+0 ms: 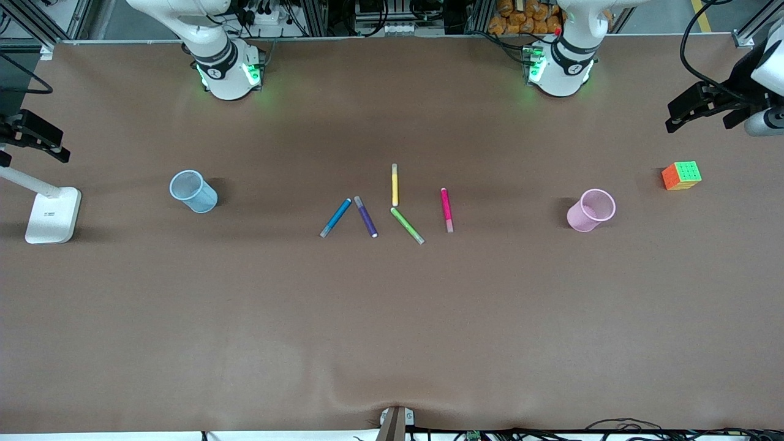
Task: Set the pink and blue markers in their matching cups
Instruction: 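Move the left gripper from rest toward the pink marker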
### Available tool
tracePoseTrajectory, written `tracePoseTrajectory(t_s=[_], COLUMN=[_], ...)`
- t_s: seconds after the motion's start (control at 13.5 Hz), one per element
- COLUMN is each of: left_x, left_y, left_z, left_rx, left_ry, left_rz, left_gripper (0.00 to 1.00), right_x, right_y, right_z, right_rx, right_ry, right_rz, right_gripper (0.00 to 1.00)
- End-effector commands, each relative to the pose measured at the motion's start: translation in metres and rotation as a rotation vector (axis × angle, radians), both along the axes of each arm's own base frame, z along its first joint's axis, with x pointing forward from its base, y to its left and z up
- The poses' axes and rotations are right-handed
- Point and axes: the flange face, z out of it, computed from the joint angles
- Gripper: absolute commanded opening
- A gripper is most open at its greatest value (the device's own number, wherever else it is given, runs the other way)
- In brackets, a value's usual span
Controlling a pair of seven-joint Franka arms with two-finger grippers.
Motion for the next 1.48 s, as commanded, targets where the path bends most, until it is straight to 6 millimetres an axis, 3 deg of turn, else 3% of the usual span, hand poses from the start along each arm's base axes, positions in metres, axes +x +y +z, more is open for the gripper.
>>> tracePoseTrajectory(t_s=[0.0, 0.3, 0.52, 0.74, 0.96, 1.4], left_x=[-0.001, 0.004, 0.009, 0.027, 0.039, 0.063], left_y=[0.0, 0.003, -0.002, -0.014, -0.049, -0.104], left_z=[0.007, 0.004, -0.009, -0.052, -0.086, -0.177], left_rx=[-0.008, -0.007, -0.041, -0.099, -0.118, -0.105], left_ry=[0.003, 0.007, 0.041, 0.152, 0.221, 0.379], left_rz=[-0.02, -0.013, -0.021, -0.025, -0.078, -0.107], left_gripper=[1.0, 1.0, 1.0, 1.0, 1.0, 1.0], right_x=[0.0, 0.0, 0.0, -0.002, -0.001, -0.001], right_y=[0.002, -0.001, -0.001, -0.002, -0.003, -0.004], right_z=[0.003, -0.001, -0.001, -0.002, -0.003, -0.004], right_rx=[-0.023, -0.027, -0.027, -0.025, -0.025, -0.025], right_ry=[0.013, 0.021, 0.021, 0.033, 0.034, 0.037], right_rz=[0.001, -0.073, -0.074, -0.129, -0.133, -0.133], right_gripper=[1.0, 1.0, 1.0, 1.0, 1.0, 1.0])
